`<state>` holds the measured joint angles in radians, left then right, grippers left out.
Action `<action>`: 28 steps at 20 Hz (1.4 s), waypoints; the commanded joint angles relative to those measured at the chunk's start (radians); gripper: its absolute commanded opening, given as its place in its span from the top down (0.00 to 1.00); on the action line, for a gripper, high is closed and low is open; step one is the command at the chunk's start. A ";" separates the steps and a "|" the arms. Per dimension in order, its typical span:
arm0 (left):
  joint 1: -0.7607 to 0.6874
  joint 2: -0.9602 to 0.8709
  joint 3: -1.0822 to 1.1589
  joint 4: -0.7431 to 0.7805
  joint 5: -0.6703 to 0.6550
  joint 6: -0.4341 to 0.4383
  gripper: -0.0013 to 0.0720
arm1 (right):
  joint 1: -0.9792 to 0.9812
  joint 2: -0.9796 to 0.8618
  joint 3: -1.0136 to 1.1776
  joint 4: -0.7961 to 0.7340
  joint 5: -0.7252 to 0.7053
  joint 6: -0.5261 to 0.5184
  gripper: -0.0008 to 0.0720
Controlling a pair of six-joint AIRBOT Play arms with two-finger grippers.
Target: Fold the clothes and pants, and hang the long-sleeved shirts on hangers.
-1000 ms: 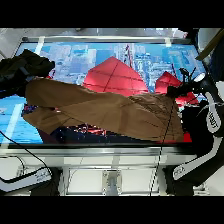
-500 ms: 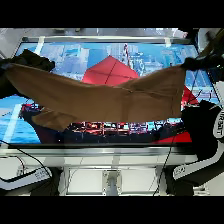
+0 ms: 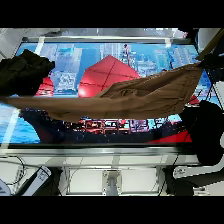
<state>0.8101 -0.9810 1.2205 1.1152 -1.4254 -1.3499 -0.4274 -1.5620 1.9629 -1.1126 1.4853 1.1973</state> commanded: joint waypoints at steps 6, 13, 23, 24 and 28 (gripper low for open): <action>0.040 0.042 -0.470 0.108 0.125 0.030 0.97 | 0.060 -0.166 -0.003 -0.057 -0.145 0.147 0.94; 0.040 -0.036 -0.408 -0.144 0.283 0.055 0.15 | 0.054 -0.204 0.036 -0.080 -0.090 0.201 0.38; -0.307 -0.531 0.137 -0.275 0.217 0.163 0.16 | 0.002 -0.129 0.077 -0.077 0.063 0.204 0.38; -0.341 -0.609 0.180 -0.275 0.190 0.160 0.16 | 0.012 -0.129 0.077 -0.078 0.062 0.204 0.38; -0.414 -0.811 0.272 -0.275 0.140 0.159 0.16 | 0.023 -0.130 0.077 -0.095 0.059 0.196 0.38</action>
<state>0.4576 -1.6424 1.4139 0.8406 -1.2259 -1.1885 -0.4118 -1.6932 2.0388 -1.1988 1.5402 1.3987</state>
